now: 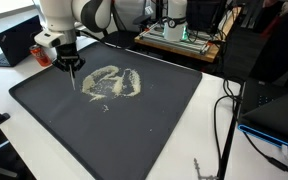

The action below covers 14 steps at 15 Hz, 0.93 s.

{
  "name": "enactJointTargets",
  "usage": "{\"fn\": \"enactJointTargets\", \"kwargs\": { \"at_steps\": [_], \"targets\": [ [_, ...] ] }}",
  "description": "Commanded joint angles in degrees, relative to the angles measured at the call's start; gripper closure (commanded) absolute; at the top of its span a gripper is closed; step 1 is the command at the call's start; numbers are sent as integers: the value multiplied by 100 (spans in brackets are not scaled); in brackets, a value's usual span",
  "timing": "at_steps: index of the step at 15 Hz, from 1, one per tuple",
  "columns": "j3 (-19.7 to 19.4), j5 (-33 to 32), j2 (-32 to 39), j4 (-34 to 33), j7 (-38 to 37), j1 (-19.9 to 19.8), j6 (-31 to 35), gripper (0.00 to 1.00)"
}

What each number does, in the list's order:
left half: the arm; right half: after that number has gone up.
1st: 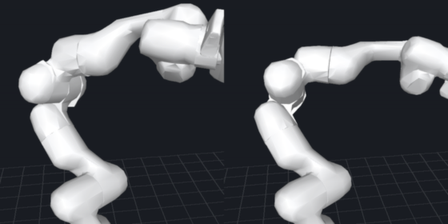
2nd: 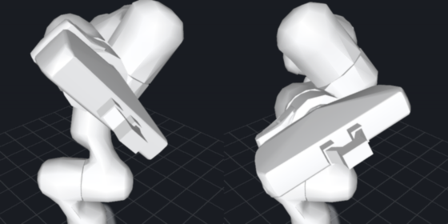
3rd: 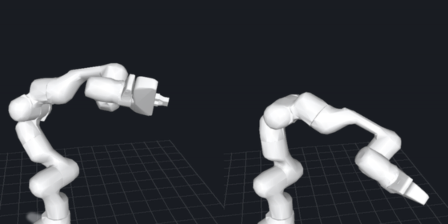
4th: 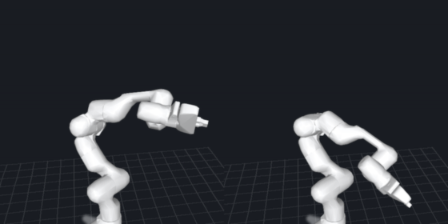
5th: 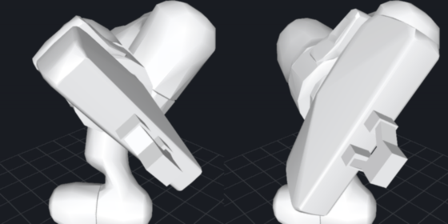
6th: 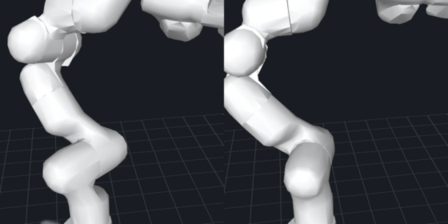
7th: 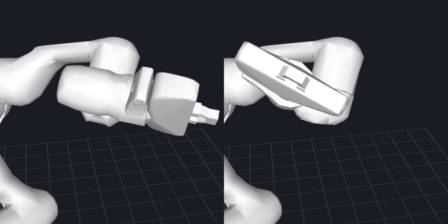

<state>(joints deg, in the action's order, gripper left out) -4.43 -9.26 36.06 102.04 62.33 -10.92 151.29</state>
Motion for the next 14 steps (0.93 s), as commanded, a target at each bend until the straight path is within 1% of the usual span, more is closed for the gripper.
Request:
{"fn": "enactJointTargets", "kwargs": {
  "at_steps": [1,6,7,10,11,12,14],
  "targets": [
    [-2,-198,342,-270,-197,-57,179,99],
    [-42,-217,586,-291,-374,-74,625,99],
    [55,-166,426,-139,-305,-121,480,96],
    [53,-173,516,-179,-342,-124,558,96],
    [53,-173,520,-185,-343,-124,558,99],
    [-69,-278,574,-229,-424,-22,595,99],
    [-52,-317,627,-203,-424,-22,640,99]
  ]
}}
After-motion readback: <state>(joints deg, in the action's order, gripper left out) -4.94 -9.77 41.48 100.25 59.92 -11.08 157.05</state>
